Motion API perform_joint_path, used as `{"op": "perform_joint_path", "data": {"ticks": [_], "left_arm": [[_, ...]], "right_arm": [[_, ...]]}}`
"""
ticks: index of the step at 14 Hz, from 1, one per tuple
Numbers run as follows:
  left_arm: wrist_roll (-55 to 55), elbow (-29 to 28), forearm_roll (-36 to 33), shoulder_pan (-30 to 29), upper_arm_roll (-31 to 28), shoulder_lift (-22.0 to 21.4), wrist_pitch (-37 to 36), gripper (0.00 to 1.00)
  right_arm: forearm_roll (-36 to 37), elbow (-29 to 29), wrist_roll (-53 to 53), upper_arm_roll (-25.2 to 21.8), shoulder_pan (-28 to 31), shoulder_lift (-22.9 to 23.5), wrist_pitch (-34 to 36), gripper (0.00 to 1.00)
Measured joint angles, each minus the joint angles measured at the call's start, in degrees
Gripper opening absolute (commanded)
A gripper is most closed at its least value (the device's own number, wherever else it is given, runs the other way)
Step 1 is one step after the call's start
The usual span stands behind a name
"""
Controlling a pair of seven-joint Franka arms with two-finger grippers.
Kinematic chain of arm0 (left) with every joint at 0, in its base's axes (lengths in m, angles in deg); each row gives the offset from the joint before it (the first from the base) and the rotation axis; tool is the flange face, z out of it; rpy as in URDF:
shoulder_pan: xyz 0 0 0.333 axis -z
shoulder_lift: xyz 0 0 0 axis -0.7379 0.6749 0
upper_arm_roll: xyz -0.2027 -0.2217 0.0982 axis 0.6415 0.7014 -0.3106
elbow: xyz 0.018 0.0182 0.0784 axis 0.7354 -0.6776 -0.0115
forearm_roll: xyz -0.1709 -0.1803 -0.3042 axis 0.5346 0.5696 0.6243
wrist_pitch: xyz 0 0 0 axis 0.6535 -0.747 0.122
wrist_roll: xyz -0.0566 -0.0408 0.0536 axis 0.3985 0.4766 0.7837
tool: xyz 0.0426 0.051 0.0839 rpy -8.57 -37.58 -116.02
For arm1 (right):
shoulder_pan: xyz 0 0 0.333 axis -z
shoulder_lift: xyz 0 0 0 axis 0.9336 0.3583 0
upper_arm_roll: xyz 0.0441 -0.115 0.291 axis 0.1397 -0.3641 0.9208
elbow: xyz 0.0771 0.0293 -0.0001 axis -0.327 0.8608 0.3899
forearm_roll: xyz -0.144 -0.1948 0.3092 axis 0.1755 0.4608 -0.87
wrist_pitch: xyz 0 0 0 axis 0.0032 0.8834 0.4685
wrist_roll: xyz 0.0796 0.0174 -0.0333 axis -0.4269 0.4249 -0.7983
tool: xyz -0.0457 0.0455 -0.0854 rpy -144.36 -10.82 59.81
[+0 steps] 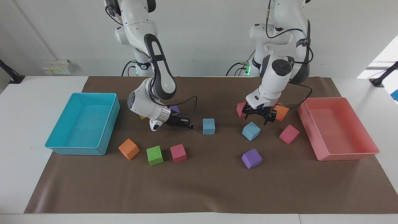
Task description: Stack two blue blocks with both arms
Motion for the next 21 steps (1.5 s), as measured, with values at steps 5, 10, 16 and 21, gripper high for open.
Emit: {"op": "perform_joint_path", "data": {"ticks": [5,10,16,21], "left_arm": [[-0.1,-0.5,0.0,0.7,0.0,2.4,3.7,1.00],[0.6,-0.6,-0.2,0.7,-0.4,3.5,5.2,1.00],[0.9,-0.9,-0.2,0.7,-0.4,5.2,8.0,1.00],[0.9,-0.3,-0.2,1.2,-0.3,5.2,8.0,1.00]], "right_arm": [[-0.3,-0.1,-10.1,0.0,0.0,0.0,-0.1,0.00],[-0.4,-0.1,-18.9,0.4,-0.1,0.0,0.3,0.00],[-3.5,-0.1,-22.9,0.5,-0.1,0.2,1.1,0.00],[-3.7,-0.1,-22.9,0.5,-0.1,0.2,1.1,0.00]]}}
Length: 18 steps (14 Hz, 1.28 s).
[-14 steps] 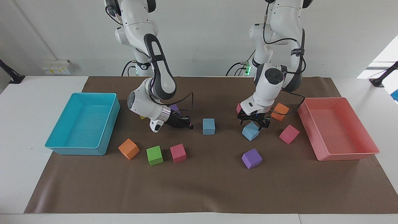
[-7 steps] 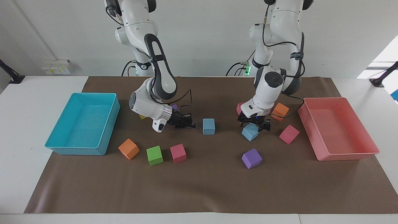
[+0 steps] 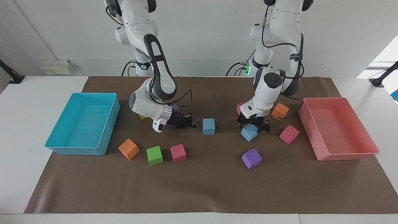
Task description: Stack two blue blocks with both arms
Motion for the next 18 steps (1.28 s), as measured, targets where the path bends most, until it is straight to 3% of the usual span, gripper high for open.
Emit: {"op": "perform_joint_path", "data": {"ticks": [5,15,16,17,18], "left_arm": [[0.2,2.9,-0.1,0.3,0.1,0.0,-3.2,1.00],[9.3,2.1,-0.9,0.3,-0.2,0.5,-3.2,1.00],[9.3,2.0,-0.9,0.3,-0.2,0.6,-3.2,0.74],[9.3,2.0,-0.9,0.3,-0.3,0.6,-3.1,0.39],[9.3,2.0,-0.9,0.3,-0.3,0.7,-3.1,0.22]], "right_arm": [[0.0,0.0,0.0,0.0,0.0,0.0,0.0,0.00],[0.0,0.0,0.0,0.0,0.0,0.0,-0.2,0.00],[0.0,0.0,0.0,0.0,0.0,0.0,-0.2,0.00],[0.0,0.0,0.0,0.0,0.0,0.0,-0.2,0.00],[0.0,0.0,0.0,0.0,0.0,0.0,-0.2,0.00]]}}
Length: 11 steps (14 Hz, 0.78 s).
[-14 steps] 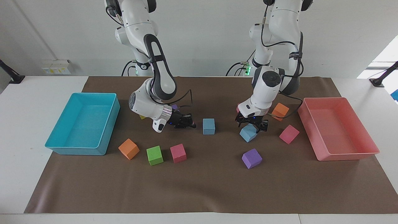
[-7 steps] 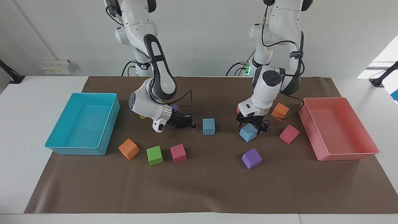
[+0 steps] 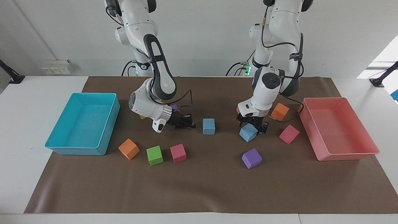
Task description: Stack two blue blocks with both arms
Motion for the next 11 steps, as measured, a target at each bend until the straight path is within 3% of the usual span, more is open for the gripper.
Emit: {"op": "perform_joint_path", "data": {"ticks": [2,8,11], "left_arm": [[0.1,0.1,0.0,0.0,0.0,-0.1,0.0,0.00],[-0.3,0.8,0.0,0.0,0.1,-0.5,-0.2,0.00],[-7.2,3.6,0.0,0.2,0.3,-1.8,-2.8,0.00]], "right_arm": [[0.0,0.0,0.0,0.0,0.0,0.0,0.0,0.00],[0.0,0.0,0.0,0.0,0.0,0.0,-0.1,0.00],[0.0,0.0,0.0,0.0,-0.3,0.0,-0.3,0.00]]}}
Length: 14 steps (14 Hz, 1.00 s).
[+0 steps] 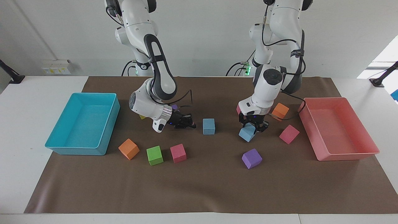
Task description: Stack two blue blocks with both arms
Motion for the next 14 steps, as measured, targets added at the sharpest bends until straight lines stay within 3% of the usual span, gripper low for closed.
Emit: {"op": "perform_joint_path", "data": {"ticks": [4,9,14], "left_arm": [[-14.2,5.2,0.0,3.5,0.2,-0.7,-5.8,0.00],[-34.1,7.5,0.0,10.2,0.3,-0.6,-6.2,0.00],[-44.3,11.0,0.0,14.9,0.4,2.1,-7.3,0.00]], "right_arm": [[0.0,0.0,0.0,0.0,-0.3,0.0,-0.2,0.00],[0.0,0.0,0.0,0.0,-0.3,0.0,-0.2,0.00],[0.0,0.0,0.0,0.0,-0.3,0.0,-0.2,0.00]]}}
